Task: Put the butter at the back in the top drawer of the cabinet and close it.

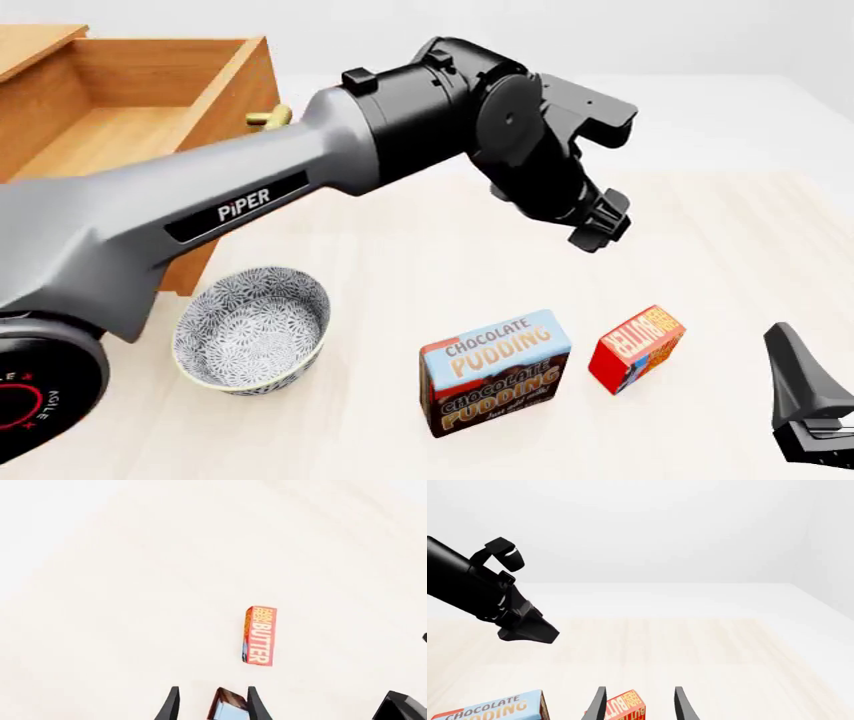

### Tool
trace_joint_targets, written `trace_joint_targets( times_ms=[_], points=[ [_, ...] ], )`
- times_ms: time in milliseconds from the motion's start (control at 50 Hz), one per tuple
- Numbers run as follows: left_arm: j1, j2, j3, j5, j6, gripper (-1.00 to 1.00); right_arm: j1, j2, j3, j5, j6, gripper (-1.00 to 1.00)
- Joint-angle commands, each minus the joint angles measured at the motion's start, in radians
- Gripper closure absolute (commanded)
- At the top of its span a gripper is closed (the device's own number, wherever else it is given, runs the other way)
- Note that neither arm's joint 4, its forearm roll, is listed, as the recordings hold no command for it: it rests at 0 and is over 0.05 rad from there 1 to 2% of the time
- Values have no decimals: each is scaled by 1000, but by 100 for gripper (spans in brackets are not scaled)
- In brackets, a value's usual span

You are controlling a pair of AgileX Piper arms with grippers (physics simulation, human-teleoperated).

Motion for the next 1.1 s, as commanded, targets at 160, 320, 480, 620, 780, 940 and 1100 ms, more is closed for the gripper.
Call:
trace_joint_targets(
  times_ms=[160,320,480,620,780,940,1100],
  points=[
    [-39,81,-65,18,-16,-100,0,0,0,0,0,-100],
    [-51,95,-83,22,-24,-100,0,0,0,0,0,-100],
    [-57,114,-91,21,-29,-100,0,0,0,0,0,-100],
    [-73,125,-106,25,-48,-100,0,0,0,0,0,-100],
    [-84,142,-115,25,-56,-100,0,0,0,0,0,-100],
    [-103,152,-127,30,-72,-100,0,0,0,0,0,-100],
    [-99,163,-133,31,-70,-100,0,0,0,0,0,-100]
  ],
)
